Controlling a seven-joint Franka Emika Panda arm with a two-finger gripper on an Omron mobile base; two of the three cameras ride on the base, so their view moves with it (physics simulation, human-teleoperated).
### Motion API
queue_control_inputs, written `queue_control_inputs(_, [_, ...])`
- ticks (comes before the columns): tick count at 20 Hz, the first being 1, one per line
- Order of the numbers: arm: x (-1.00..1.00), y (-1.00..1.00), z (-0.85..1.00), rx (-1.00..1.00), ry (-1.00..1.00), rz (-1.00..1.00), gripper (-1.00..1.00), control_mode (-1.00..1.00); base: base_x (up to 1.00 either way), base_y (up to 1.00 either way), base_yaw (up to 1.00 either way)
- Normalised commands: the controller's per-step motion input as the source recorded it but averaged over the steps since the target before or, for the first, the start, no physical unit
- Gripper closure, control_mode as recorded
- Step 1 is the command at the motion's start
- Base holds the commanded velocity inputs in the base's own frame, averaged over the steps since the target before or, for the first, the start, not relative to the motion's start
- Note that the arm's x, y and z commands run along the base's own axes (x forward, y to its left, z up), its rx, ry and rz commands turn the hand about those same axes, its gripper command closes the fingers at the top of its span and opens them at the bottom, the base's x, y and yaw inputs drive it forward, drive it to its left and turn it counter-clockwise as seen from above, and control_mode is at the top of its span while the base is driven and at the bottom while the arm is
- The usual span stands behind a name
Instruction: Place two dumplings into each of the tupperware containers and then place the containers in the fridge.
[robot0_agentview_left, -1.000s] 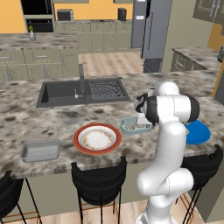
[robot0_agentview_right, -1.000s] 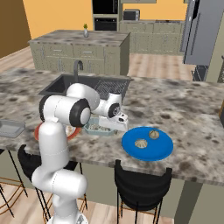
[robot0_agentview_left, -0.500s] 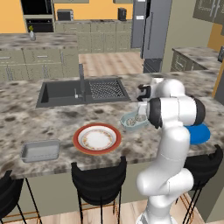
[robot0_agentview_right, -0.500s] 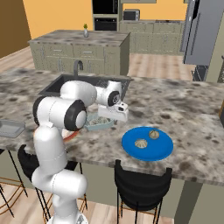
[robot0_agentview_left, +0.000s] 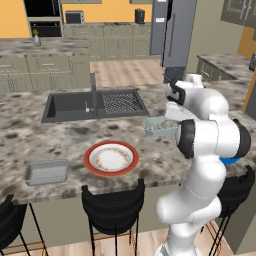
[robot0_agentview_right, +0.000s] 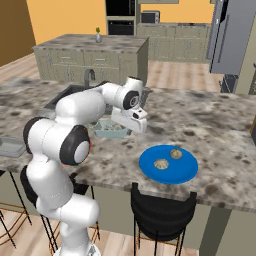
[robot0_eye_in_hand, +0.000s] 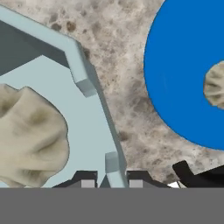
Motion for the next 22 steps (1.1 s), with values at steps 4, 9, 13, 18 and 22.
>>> queue_control_inputs(4, [-0.98,0.03,0.69,0.07,0.00,-0.36,1.00,-1.00,0.00,0.00,0.00])
queue_control_inputs(9, [-0.66,0.75,0.57,-0.03,0.00,-0.41,1.00,-1.00,0.00,0.00,0.00])
queue_control_inputs(13, [-0.53,0.66,0.02,-0.15,0.00,-0.59,1.00,-1.00,0.00,0.00,0.00])
queue_control_inputs(18, [-0.09,0.22,-0.14,-0.13,-0.01,-0.69,1.00,-1.00,0.00,0.00,0.00])
queue_control_inputs(22, [-0.15,-0.15,-0.02,0.00,-0.06,-0.24,1.00,-1.00,0.00,0.00,0.00])
